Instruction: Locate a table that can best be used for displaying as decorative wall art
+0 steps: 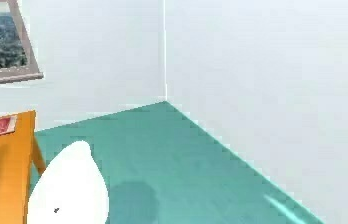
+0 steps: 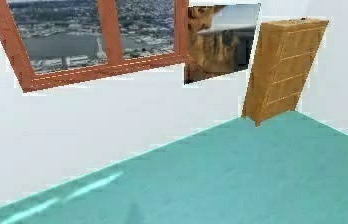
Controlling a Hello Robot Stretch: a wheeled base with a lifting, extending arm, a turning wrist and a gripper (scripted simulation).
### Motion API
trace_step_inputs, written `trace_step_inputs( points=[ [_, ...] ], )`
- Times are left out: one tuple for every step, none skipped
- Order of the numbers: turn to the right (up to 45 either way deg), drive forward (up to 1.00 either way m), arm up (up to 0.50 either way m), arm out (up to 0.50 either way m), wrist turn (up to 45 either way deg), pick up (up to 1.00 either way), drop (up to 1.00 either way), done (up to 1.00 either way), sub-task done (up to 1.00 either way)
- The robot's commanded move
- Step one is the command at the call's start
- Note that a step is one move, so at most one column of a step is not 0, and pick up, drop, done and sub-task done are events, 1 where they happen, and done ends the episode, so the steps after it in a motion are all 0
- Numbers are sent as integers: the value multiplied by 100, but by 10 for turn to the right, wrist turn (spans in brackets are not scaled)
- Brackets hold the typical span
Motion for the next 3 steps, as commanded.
trace_step_inputs(
  points=[
    [450, 0, 0, 0, 0, 0, 0, 0, 0],
    [450, 0, 0, 0, 0, 0, 0, 0, 0],
    [90, 0, 0, 0, 0, 0, 0, 0, 0]
  ],
)
